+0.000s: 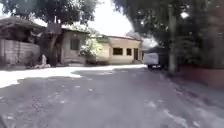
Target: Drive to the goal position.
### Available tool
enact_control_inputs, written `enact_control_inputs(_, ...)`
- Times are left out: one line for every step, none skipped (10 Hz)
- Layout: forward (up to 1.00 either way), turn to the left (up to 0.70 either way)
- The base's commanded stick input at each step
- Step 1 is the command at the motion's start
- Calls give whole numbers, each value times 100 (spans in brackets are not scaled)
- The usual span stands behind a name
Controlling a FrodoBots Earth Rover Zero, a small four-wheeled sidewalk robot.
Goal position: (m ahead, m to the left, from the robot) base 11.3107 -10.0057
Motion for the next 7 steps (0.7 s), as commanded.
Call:
enact_control_inputs(100, 0)
enact_control_inputs(100, 0)
enact_control_inputs(100, 0)
enact_control_inputs(100, 0)
enact_control_inputs(100, 0)
enact_control_inputs(100, 0)
enact_control_inputs(100, 0)
